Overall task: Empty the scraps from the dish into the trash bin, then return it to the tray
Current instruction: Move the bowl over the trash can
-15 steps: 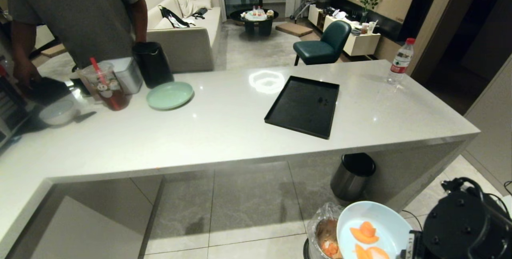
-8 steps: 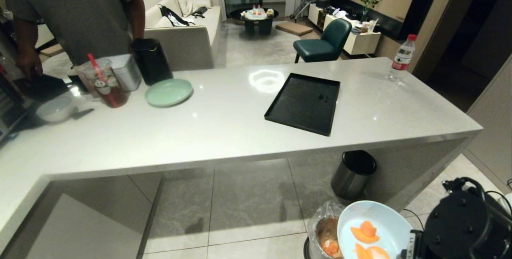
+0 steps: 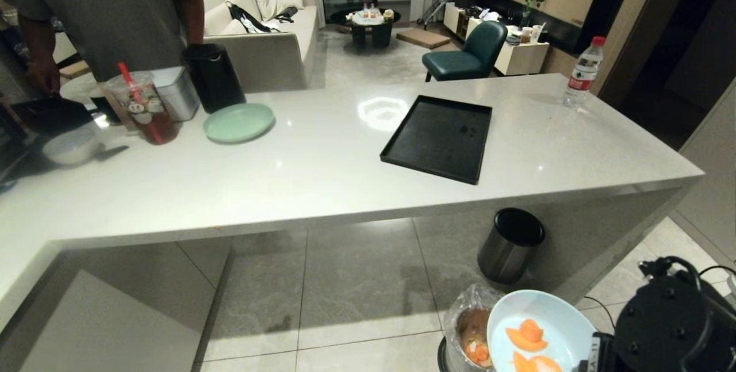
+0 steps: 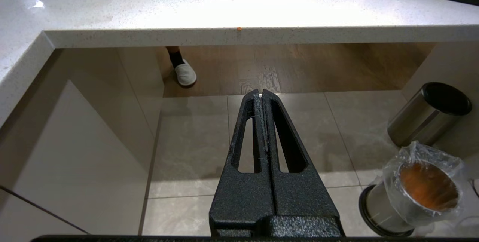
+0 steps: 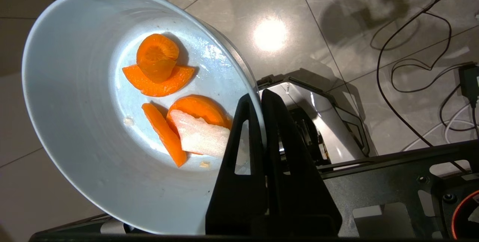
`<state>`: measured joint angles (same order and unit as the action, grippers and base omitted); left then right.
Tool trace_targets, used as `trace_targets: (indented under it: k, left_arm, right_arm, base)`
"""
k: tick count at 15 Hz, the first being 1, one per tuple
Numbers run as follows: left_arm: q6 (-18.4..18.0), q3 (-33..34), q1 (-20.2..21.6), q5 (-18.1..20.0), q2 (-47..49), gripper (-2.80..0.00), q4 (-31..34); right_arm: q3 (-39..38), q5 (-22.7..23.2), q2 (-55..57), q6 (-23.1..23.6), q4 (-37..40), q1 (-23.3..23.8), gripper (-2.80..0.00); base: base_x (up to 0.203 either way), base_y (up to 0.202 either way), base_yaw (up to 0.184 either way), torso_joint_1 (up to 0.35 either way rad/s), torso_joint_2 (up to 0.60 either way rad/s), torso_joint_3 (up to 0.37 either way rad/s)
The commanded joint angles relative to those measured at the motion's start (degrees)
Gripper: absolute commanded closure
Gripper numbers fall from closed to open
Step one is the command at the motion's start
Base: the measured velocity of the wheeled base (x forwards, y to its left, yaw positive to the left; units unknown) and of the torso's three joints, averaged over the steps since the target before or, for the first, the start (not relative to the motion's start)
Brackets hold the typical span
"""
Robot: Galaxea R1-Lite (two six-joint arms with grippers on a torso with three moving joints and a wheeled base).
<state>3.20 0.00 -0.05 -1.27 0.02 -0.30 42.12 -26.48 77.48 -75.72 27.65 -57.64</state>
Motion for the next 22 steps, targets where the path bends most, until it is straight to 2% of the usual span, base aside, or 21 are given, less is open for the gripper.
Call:
trace_targets:
  k: [1,9,22]
  left_arm:
    - [0.05,0.00,-0.01,-0.04,-0.02,0.00,-0.05]
    - [0.05,0.00,-0.03,-0.04,0.05,0.00,-0.05]
    - [0.05,0.00,0.01,-0.04,0.04,0.00,-0.05]
  right_arm:
    - [-0.11,-0.15,0.12,-0.49,0.13,-0.02,0.00]
    - [-0.19,-0.15,0.04,-0.57,0.04,-0.02,0.00]
    - [-0.72,-0.15,-0.29,-0.84,0.21,-0.02,0.00]
  base:
    - [0.000,0.000,0.000,-0.142,0.34,0.215]
    - [0.000,0.000,0.000,-0.140,0.37,0.224]
    - [0.000,0.000,0.000,-0.154,0.52,0.365]
